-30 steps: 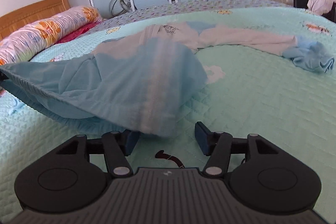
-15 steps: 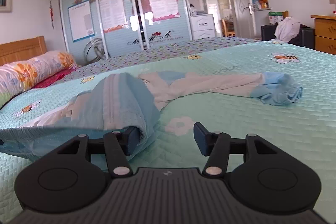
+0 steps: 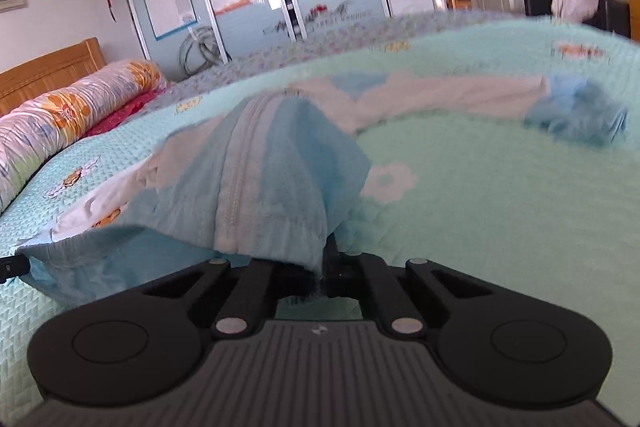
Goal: Fold clothes
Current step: 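Grasp the blue garment hem with the right gripper while the left gripper lifts it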
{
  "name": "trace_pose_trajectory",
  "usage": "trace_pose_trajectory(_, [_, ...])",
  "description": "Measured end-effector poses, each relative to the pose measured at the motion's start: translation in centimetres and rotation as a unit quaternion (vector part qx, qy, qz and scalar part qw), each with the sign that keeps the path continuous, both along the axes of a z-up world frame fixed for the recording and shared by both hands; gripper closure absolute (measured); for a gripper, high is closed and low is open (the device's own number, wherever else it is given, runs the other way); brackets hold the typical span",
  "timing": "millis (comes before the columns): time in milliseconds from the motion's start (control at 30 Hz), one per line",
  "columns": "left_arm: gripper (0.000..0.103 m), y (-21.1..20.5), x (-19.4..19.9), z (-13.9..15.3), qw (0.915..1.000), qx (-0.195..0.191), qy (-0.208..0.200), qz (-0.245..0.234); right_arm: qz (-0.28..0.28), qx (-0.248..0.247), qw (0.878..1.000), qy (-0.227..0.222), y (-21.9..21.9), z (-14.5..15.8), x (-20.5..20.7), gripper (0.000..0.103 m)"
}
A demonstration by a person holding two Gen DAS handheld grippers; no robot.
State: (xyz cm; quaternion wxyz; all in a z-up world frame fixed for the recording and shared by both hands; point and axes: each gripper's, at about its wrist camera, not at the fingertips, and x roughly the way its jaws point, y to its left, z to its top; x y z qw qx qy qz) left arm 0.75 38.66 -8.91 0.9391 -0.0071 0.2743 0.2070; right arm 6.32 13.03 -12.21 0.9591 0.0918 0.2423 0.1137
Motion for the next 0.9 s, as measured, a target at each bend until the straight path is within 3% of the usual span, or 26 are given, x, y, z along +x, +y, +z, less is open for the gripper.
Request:
trace_pose_trajectory(100, [0.077,-0.7,-1.1,0.4,0.9995,-0.019,-0.009,-0.024,-0.004,-0.06,0.993,-0.102,-1.2,3.6,-2.7,0.101])
trace_pose_trajectory(200, [0.075,-3.0,-2.6,0.1,0.9975,-0.025,0.001,-0.067,0.017,-0.119,0.973,-0.198,-1.9,7.5,-5.7,0.101])
trace_pose_trajectory(233, [0.075,-3.8,-3.1,-0.1,0.9968,-0.019,0.007,-0.077,0.032,-0.138,0.968,-0.208,-1.9,8.1,-6.2,0.101])
trace_pose_trajectory(400, [0.069,-8.3,-5.5,-0.1,0.9881,0.026,0.006,-0.151,0.062,-0.146,0.972,-0.17,-1.6,7.5,-6.4,0.1])
trace_pose_trajectory(533, [0.062,-12.3,-6.4,0.1,0.9685,0.089,0.003,-0.233,0.071,-0.127,0.976,-0.159,-0.6,7.8,-6.8,0.1])
trace_pose_trajectory(767, [0.059,-15.8,-3.2,0.4,0.9478,0.128,-0.025,-0.291,0.084,-0.113,0.975,-0.17,0.4,9.8,-8.1,0.1])
trace_pose_trajectory(833, [0.059,-15.9,-1.5,0.1,0.95,0.138,-0.026,-0.279,0.079,-0.111,0.975,-0.176,0.4,10.3,-8.1,0.1])
trace_pose_trajectory(900, [0.064,-15.1,-0.1,0.3,0.9575,0.133,-0.03,-0.254,0.072,-0.112,0.974,-0.182,0.3,10.6,-8.2,0.1])
